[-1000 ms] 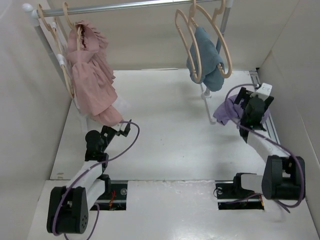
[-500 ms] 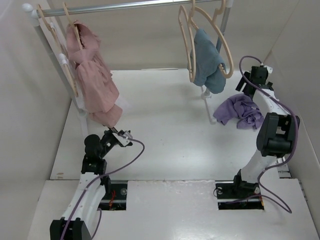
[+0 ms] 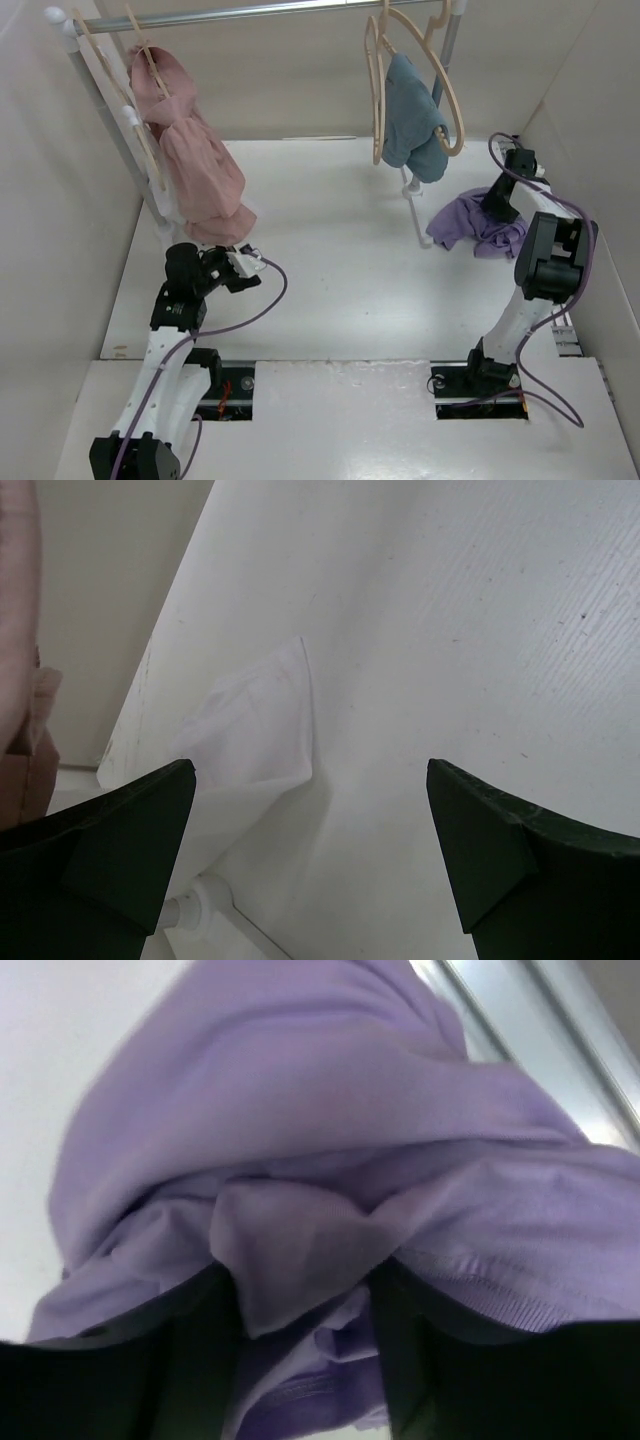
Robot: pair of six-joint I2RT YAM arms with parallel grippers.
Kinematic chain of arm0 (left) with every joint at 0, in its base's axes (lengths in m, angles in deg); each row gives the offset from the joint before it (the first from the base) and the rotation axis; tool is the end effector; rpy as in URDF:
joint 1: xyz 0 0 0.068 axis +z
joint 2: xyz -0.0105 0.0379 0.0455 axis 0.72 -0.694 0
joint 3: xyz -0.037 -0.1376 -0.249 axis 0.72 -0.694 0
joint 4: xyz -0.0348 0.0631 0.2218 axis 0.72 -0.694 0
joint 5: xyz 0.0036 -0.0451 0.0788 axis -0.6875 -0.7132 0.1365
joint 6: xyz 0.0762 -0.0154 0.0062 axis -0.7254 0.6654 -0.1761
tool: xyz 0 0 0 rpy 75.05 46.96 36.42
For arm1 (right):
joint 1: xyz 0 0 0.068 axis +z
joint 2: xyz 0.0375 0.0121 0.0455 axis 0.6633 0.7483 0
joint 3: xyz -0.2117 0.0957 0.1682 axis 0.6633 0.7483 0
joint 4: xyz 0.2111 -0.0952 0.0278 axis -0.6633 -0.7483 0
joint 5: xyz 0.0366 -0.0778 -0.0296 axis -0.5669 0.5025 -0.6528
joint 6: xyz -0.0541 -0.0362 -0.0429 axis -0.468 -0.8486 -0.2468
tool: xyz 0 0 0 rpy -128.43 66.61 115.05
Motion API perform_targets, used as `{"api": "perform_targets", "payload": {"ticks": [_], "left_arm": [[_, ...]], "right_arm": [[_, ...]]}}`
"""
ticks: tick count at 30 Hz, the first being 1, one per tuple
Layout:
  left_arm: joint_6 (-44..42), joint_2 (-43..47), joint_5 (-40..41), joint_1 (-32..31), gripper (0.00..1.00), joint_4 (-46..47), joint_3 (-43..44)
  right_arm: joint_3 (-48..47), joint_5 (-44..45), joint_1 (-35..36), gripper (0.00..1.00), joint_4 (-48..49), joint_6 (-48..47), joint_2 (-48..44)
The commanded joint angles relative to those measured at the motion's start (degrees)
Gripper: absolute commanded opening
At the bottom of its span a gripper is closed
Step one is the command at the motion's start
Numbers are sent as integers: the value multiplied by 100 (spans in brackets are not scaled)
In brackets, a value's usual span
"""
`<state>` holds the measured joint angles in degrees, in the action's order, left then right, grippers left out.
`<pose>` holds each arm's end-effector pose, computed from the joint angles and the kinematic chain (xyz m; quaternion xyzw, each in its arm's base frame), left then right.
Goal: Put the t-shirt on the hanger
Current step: Grab the tshirt from the pile, then move the tshirt to the center of the board
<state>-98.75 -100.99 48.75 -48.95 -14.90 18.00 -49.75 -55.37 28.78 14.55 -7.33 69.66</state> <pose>0.1463 -0.0418 0.2537 0.5324 0.5769 0.0842 0.6137 0.3842 -0.1055 0.2183 0.3184 0.8895 -0.1059 0.3102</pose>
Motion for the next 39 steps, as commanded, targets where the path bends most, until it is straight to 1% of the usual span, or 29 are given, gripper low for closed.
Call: {"api": "perform_targets", "payload": {"ticks": [1, 2, 4, 5, 8, 10, 11, 12, 14, 15, 16, 17, 18, 20, 21, 24, 25, 26, 27, 28, 29, 31, 32, 34, 35, 36, 37, 38, 39], "left_arm": [[113, 192, -116, -27, 100, -204, 207], [113, 244, -116, -27, 100, -143, 207], [253, 385, -116, -27, 100, -90, 154], [314, 385, -116, -27, 100, -90, 154], [447, 509, -116, -27, 100, -28, 154], [508, 509, -177, -27, 100, 24, 154], [578, 509, -178, -27, 100, 85, 154], [631, 509, -178, -27, 100, 138, 154], [771, 456, -178, -27, 100, 288, 154], [902, 404, -178, -27, 100, 358, 154], [904, 403, -178, -27, 100, 358, 154], [982, 351, -308, -27, 100, 358, 154], [983, 350, -362, -27, 100, 358, 206], [843, 298, -537, -27, 100, 280, 259], [842, 298, -617, -27, 100, 218, 260], [842, 298, -696, -27, 100, 218, 260], [842, 298, -696, -27, 100, 218, 207], [790, 298, -696, -27, 100, 218, 207], [737, 350, -696, -27, 100, 218, 137], [685, 350, -749, -27, 100, 270, 137], [684, 350, -749, -27, 100, 270, 137], [684, 350, -801, -27, 100, 393, 84], [754, 350, -802, -27, 100, 394, 84], [938, 403, -855, -27, 100, 463, 84], [1096, 403, -907, -27, 100, 533, 84], [1175, 403, -907, -27, 100, 534, 84], [1272, 403, -907, -27, 100, 612, 84], [1456, 403, -907, -27, 100, 683, 84], [1458, 403, -855, -27, 100, 684, 84]], "right_arm": [[-13, -629, -155, 53, -198, 141, 146], [110, -761, -225, 40, -119, 194, 24], [460, -841, -225, 9, 40, 256, -170], [567, -841, -225, 0, 92, 256, -354], [988, -841, -225, 0, 93, 256, -618], [1270, -841, -225, 0, 93, 475, -1100], [1654, -841, -225, 0, 180, 563, -1337], [1849, -841, -173, 0, 181, 712, -1897], [2166, -351, 150, 0, 181, 818, -2497], [2368, 182, 335, 0, -28, 880, -3048], [2440, 187, 555, 0, -30, 933, -3306], [2501, 640, 774, 0, -274, 1003, -3535], [2606, 775, 1194, 0, -363, 1056, -3755], [2703, 934, 1653, 0, -417, 1056, -4379], [2704, 1082, 2204, 0, -417, 1056, -4590], [2765, 1547, 3146, 0, -487, 916, -5302], [2765, 1706, 3785, 0, -601, 968, -5460], [2765, 1873, 4130, 0, -723, 1160, -5740], [2765, 1988, 4482, 0, -786, 1162, -5882], [2765, 2137, 5216, 0, -786, 1162, -6014], [2765, 2217, 5589, 0, -691, 1014, -6207], [2704, 2488, 6293, 0, -454, 767, -6262], [2539, 2551, 6914, 0, -330, 679, -6209], [2310, 2552, 7410, 0, 21, 31, -5710], [1926, 2378, 7786, 0, 292, -216, -5438], [1669, 2298, 7912, 0, 373, -462, -5131], [1371, 2297, 7983, 0, 374, -699, -4510], [802, 2218, 7984, 0, 374, -762, -4008], [588, 2113, 7984, 0, 426, -763, -4003]]}}
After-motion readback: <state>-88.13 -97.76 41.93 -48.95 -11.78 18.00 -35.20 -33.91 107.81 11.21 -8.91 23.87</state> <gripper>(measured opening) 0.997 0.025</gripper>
